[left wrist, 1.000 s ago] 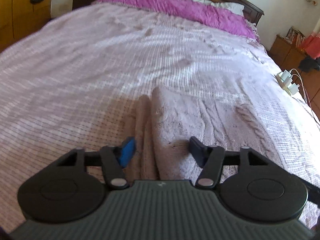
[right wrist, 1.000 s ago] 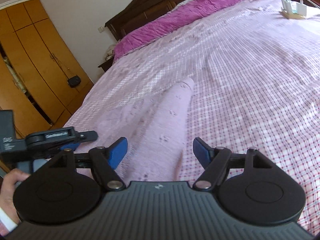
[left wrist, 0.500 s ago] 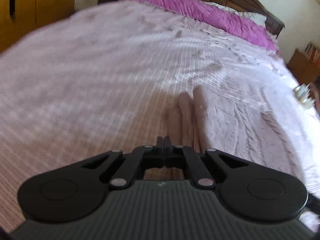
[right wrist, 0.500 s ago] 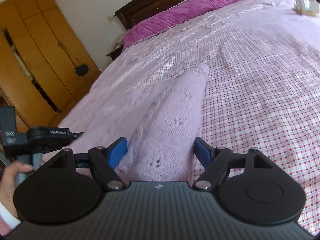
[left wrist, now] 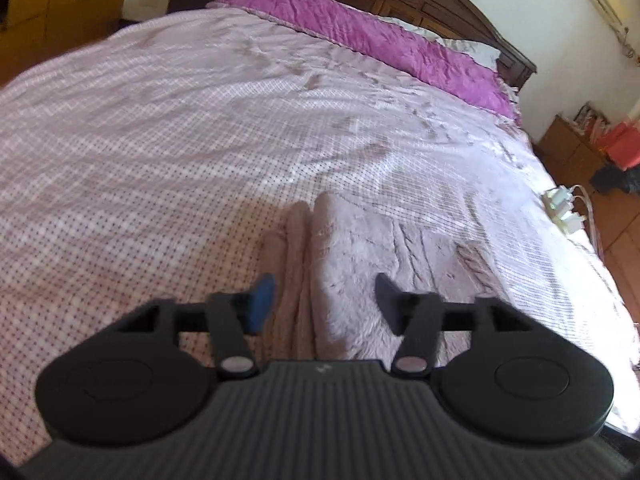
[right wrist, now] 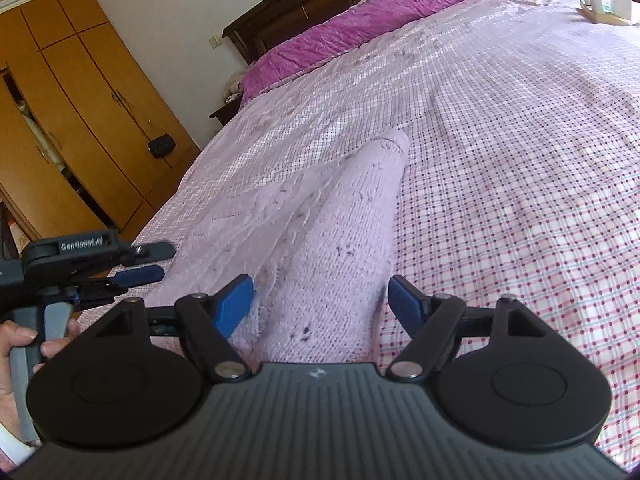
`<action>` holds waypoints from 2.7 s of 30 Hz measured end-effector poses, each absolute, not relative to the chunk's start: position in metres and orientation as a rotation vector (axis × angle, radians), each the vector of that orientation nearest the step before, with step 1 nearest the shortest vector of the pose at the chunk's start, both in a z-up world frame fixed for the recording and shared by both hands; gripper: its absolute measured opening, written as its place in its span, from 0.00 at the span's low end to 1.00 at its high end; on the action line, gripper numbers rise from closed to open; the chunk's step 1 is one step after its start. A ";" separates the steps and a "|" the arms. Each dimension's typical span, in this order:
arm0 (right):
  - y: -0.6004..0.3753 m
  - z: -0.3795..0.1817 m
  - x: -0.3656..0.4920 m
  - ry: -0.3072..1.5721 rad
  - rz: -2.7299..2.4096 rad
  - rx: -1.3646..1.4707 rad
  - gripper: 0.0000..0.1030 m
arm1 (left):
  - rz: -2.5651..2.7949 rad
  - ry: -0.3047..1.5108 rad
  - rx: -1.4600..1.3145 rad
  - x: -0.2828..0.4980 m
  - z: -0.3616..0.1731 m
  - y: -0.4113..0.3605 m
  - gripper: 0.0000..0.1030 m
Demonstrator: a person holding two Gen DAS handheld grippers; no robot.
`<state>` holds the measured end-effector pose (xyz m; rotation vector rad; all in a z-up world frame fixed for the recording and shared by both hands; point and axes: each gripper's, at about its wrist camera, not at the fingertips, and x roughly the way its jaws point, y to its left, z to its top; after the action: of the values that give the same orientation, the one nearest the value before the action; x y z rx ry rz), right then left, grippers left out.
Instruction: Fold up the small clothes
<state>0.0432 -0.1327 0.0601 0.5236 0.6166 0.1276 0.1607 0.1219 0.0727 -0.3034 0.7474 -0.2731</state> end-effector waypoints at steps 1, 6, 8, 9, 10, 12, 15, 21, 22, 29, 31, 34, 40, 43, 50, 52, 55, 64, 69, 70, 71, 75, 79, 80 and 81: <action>-0.133 0.061 0.043 0.615 0.127 0.523 0.78 | -0.273 0.753 -0.298 0.163 0.071 0.119 0.57; -0.143 0.061 0.047 0.609 0.114 0.542 0.79 | -0.311 0.835 -0.379 0.180 0.053 0.109 0.57; -0.147 0.059 0.054 0.611 0.120 0.559 0.80 | -0.304 0.852 -0.388 0.185 0.045 0.106 0.57; -0.149 0.059 0.058 0.613 0.116 0.562 0.80 | -0.304 0.847 -0.395 0.185 0.042 0.106 0.56; -0.152 0.058 0.063 0.617 0.109 0.565 0.81 | -0.306 0.839 -0.395 0.185 0.041 0.106 0.50; -0.157 0.056 0.072 0.632 0.113 0.577 0.81 | -0.315 0.811 -0.371 0.180 0.043 0.106 0.29; -0.159 0.053 0.081 0.652 0.127 0.599 0.82 | -0.272 0.774 -0.355 0.166 0.051 0.111 0.14; -0.143 0.055 0.082 0.661 0.191 0.532 0.82 | -0.218 0.763 -0.334 0.149 0.047 0.132 0.12; -0.141 0.053 0.084 0.675 0.195 0.525 0.82 | -0.232 0.765 -0.331 0.149 0.048 0.131 0.12; -0.150 0.045 0.085 0.700 0.202 0.595 0.83 | -0.252 0.781 -0.405 0.145 0.065 0.136 0.69; -0.152 0.044 0.086 0.705 0.210 0.598 0.83 | -0.243 0.781 -0.397 0.143 0.066 0.135 0.72; -0.155 0.041 0.091 0.722 0.232 0.629 0.84 | -0.236 0.833 -0.377 0.146 0.059 0.132 0.72; -0.154 0.030 0.103 0.747 0.302 0.683 0.87 | -0.307 0.941 -0.592 0.151 0.027 0.135 0.73; -0.150 0.030 0.110 0.759 0.321 0.687 0.85 | -0.348 0.937 -0.627 0.150 0.023 0.132 0.71; -0.152 0.059 0.102 0.743 0.311 0.616 0.51 | -0.406 0.908 -0.709 0.135 0.032 0.135 0.42; -0.153 0.072 0.094 0.739 0.317 0.592 0.50 | -0.432 0.893 -0.728 0.125 0.040 0.131 0.41; -0.158 0.092 0.075 0.710 0.331 0.556 0.49 | -0.487 0.893 -0.732 0.109 0.050 0.115 0.41; -0.207 0.140 -0.004 0.692 0.265 0.505 0.49 | -0.620 0.915 -0.711 0.050 0.061 0.061 0.41; -0.237 0.134 -0.059 0.690 0.206 0.519 0.49 | -0.651 0.983 -0.586 0.022 0.055 0.036 0.41; -0.241 0.127 -0.069 0.698 0.195 0.520 0.49 | -0.643 0.998 -0.550 0.017 0.051 0.033 0.42; -0.244 0.120 -0.076 0.710 0.184 0.520 0.49 | -0.631 1.003 -0.511 0.011 0.047 0.030 0.42; -0.253 0.078 -0.089 0.771 0.132 0.548 0.52 | -0.586 1.018 -0.469 0.000 0.032 0.031 0.47; -0.261 0.053 -0.102 0.749 0.120 0.613 0.59 | -0.585 1.024 -0.496 -0.003 0.030 0.041 0.48; -0.262 0.051 -0.105 0.746 0.117 0.631 0.61 | -0.582 1.021 -0.490 -0.007 0.032 0.043 0.48; -0.262 0.050 -0.107 0.745 0.113 0.637 0.64 | -0.579 1.019 -0.480 -0.009 0.033 0.043 0.48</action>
<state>-0.1074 -0.2618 0.0499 0.6374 0.7453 0.1134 -0.0086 0.0427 0.0334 -0.4803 1.0193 -0.5786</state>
